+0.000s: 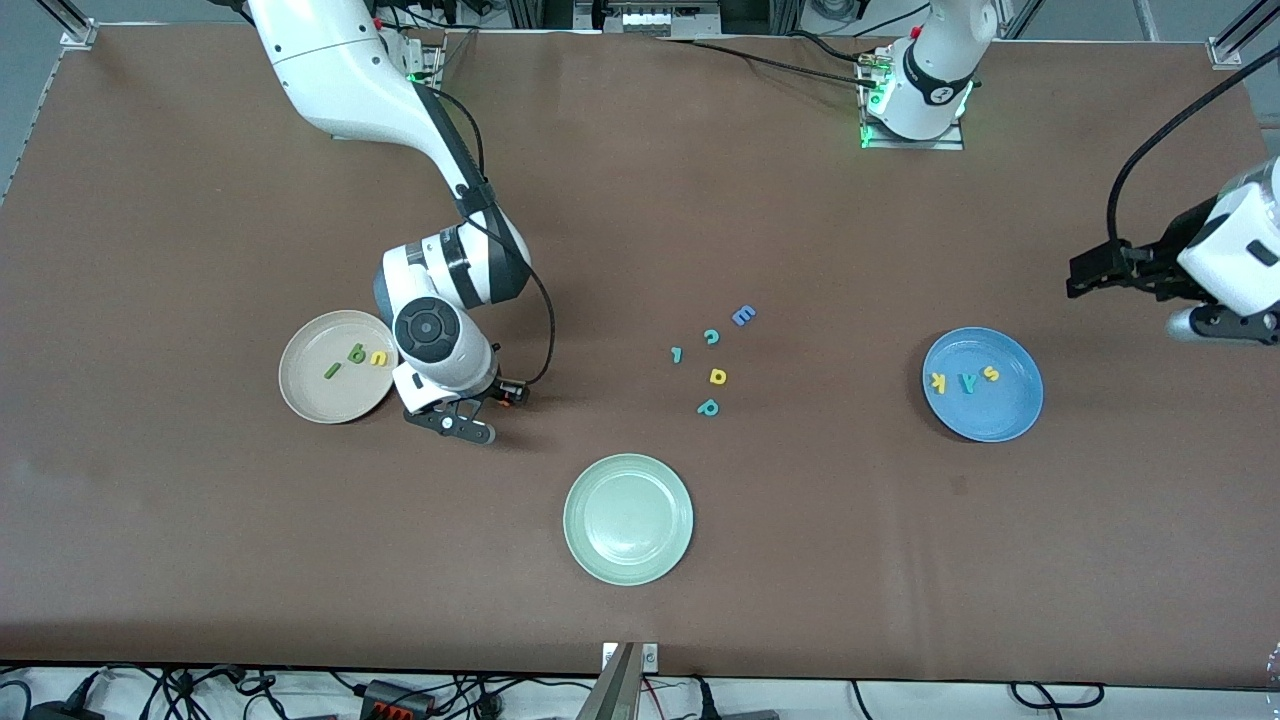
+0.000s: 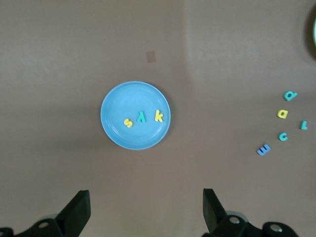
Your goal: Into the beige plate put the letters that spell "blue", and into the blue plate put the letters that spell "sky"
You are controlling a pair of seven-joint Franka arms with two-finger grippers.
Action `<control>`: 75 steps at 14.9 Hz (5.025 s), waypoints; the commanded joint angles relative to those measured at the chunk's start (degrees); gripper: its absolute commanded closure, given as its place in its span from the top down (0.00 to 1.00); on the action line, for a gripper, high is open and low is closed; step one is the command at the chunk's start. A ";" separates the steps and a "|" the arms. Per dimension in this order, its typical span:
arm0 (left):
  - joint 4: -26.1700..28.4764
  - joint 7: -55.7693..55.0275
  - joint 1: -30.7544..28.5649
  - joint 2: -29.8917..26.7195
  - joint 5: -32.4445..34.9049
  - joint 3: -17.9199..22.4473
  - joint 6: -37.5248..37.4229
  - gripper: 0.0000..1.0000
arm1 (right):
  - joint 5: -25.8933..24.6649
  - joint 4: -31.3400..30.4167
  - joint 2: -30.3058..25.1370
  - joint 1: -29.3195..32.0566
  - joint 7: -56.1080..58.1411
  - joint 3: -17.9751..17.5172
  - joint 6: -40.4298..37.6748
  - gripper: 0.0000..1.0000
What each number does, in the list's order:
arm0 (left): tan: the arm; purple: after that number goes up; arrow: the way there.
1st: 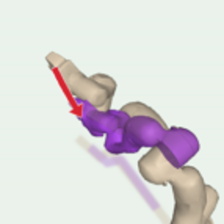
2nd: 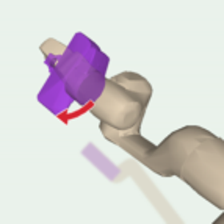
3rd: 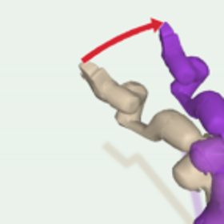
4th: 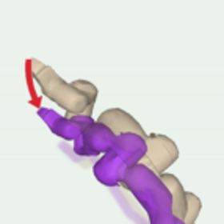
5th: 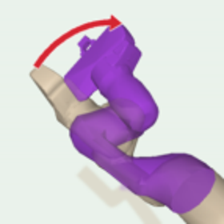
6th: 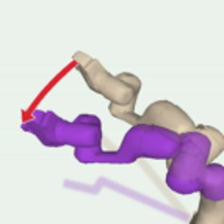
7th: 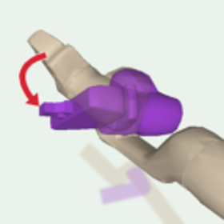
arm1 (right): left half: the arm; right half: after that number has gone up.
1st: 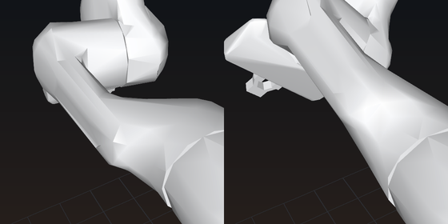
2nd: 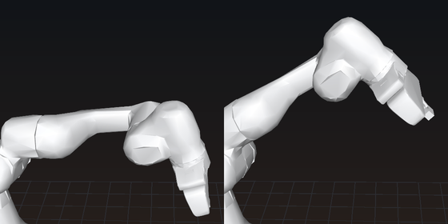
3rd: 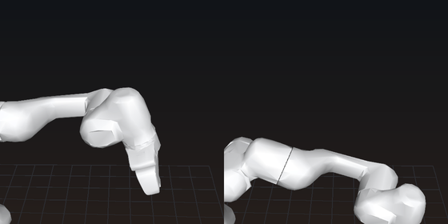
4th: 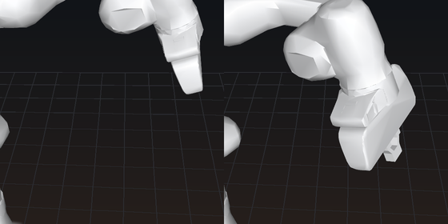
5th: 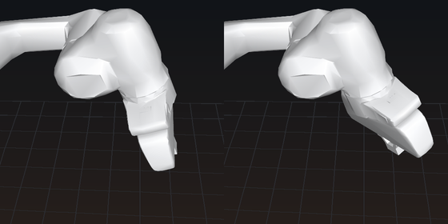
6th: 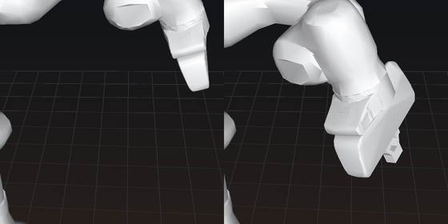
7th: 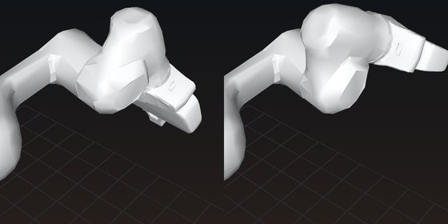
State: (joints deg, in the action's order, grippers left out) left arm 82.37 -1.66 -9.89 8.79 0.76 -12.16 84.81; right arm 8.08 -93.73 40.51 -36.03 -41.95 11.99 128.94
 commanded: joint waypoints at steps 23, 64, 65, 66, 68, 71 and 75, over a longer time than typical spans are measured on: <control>15.63 1.13 12.27 -13.36 -1.46 12.60 10.28 1.00 | 6.51 1.45 3.35 0.25 -0.33 -0.04 3.16 0.19; 10.71 1.13 12.18 -10.11 -2.17 12.60 7.56 1.00 | 6.42 14.44 -13.27 10.62 52.51 18.59 -27.77 1.00; 10.71 1.13 12.18 -10.11 -2.17 12.60 7.12 1.00 | 6.51 15.15 -13.27 11.15 51.98 18.51 -27.43 1.00; 10.71 1.13 12.18 -10.02 -2.17 12.60 7.12 1.00 | 6.42 15.33 -13.27 11.24 50.67 18.24 -27.25 1.00; 10.71 1.13 12.18 -10.11 -2.17 12.60 7.03 1.00 | 5.81 15.33 -15.01 13.86 46.72 15.19 -27.60 1.00; 10.71 1.22 12.18 -10.11 -2.17 12.69 7.03 1.00 | -1.63 15.33 -20.63 26.32 40.40 -0.96 -27.95 1.00; 10.71 1.13 12.18 -10.11 -2.17 12.69 6.59 1.00 | -6.67 15.33 -26.18 34.70 40.28 -8.74 -34.87 1.00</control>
State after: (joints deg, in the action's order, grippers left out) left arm 94.64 -1.51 2.19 -1.85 0.04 0.10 93.03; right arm 2.68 -77.79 17.69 -4.77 -0.65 6.27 97.86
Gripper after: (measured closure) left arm 0.000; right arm 0.000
